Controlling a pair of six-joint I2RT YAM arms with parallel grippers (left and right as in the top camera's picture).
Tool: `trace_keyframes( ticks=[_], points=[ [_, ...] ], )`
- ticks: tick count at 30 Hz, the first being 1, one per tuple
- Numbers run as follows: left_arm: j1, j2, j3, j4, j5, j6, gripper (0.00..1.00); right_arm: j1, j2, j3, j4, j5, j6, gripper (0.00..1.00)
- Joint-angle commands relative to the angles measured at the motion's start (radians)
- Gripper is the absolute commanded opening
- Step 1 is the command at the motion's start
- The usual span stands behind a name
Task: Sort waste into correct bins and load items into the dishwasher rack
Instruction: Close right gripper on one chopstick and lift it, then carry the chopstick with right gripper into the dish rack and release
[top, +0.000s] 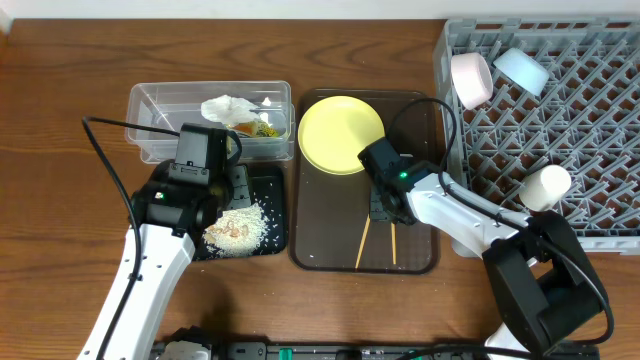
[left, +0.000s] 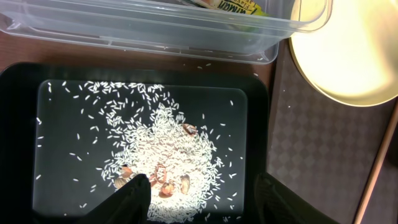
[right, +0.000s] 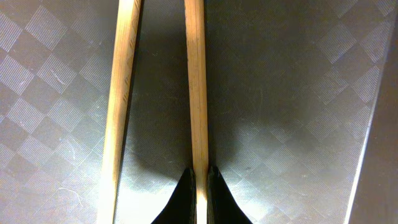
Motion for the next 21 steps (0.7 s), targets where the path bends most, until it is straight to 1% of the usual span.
trace_keyframes(
  ticks=[1, 4, 8, 14, 18, 21],
  points=[
    [0.003, 0.002, 0.006, -0.003, -0.008, 0.009, 0.57, -0.019, 0.032, -0.004, -0.006, -0.008, 0.013, 0.01],
    [0.003, 0.002, 0.006, -0.003, -0.008, 0.009, 0.57, -0.035, 0.015, 0.015, -0.031, -0.016, -0.019, 0.01],
    [0.003, 0.002, 0.006, -0.003, -0.009, 0.009, 0.57, -0.079, -0.050, 0.077, -0.096, -0.066, -0.121, 0.01],
    [0.003, 0.002, 0.006, -0.003, -0.008, 0.009, 0.57, -0.209, -0.174, 0.230, -0.233, -0.106, -0.322, 0.01],
    [0.003, 0.002, 0.006, -0.003, -0.009, 0.009, 0.57, -0.301, -0.196, 0.331, -0.312, -0.106, -0.418, 0.01],
    [0.003, 0.002, 0.006, -0.002, -0.009, 0.009, 0.57, -0.369, -0.196, 0.365, -0.324, -0.106, -0.465, 0.01]
  ],
)
